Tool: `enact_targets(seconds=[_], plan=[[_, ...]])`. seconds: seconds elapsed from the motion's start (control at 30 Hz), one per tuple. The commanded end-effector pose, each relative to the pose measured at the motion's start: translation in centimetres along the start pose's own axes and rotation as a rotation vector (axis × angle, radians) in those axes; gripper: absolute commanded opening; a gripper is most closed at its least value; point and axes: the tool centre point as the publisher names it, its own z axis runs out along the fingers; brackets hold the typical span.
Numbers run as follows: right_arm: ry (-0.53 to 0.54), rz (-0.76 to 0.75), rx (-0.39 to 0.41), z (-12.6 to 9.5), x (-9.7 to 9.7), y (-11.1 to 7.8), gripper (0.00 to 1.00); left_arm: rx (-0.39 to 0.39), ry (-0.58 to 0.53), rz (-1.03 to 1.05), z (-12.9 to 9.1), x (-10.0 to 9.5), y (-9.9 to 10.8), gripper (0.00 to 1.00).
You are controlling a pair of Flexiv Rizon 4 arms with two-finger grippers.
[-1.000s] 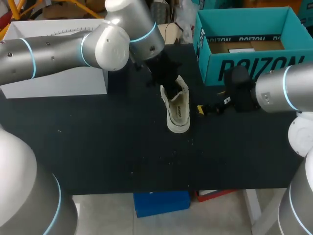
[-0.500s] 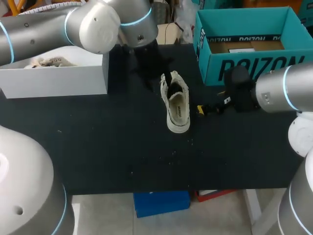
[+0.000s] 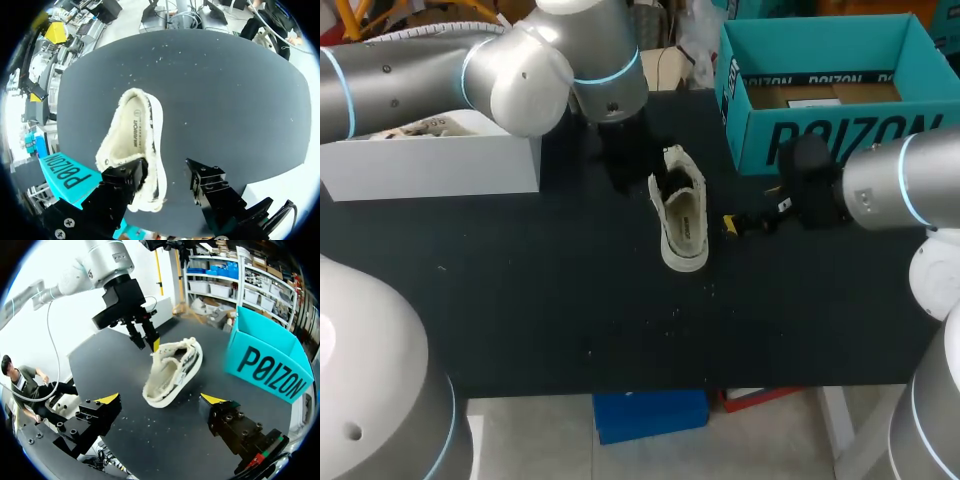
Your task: Take the shoe out of the shoebox, open the shoe tongue, remove and reinsert the insole, then place the shoe into the shoebox
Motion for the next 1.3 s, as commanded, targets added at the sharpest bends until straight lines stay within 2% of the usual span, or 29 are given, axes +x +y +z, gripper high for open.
enact_targets(seconds=[0.03, 0.3, 0.67, 0.77, 0.83, 0.87, 0.93, 1.1, 1.3], plan=[[-0.002, 0.0, 0.002, 0.1, 0.1, 0.1, 1.0, 0.0, -0.046, 0.005, 2.3, -0.1, 0.6, 0.49], [-0.002, 0.0, 0.002, 0.1, 0.1, 0.1, 1.0, -0.002, -0.058, 0.04, 4.7, -0.5, 1.0, 0.46], [-0.002, 0.0, 0.002, 0.1, 0.1, 0.1, 1.0, -0.016, -0.009, 0.079, 7.9, -0.7, 1.4, 0.41], [-0.002, 0.0, 0.002, 0.1, 0.1, 0.1, 1.0, -0.02, -0.005, 0.085, 8.1, -1.1, 1.6, 0.38], [-0.002, 0.0, 0.002, 0.1, 0.1, 0.1, 1.0, -0.02, -0.005, 0.088, 8.2, -1.2, 1.6, 0.28], [-0.002, 0.0, 0.002, 0.1, 0.1, 0.1, 1.0, -0.016, -0.006, 0.09, 8.2, -1.3, 1.6, 0.02], [-0.002, 0.0, 0.002, 0.1, 0.1, 0.1, 1.0, -0.014, -0.013, 0.085, 8.3, -1.3, 1.6, 0.0], [-0.002, 0.0, 0.002, 0.1, 0.1, 0.1, 1.0, -0.058, -0.085, 0.057, 7.1, -1.4, 1.4, 0.0], [-0.002, 0.0, 0.002, 0.1, 0.1, 0.1, 1.0, -0.107, -0.137, 0.054, 2.5, -1.7, 1.2, 0.0]])
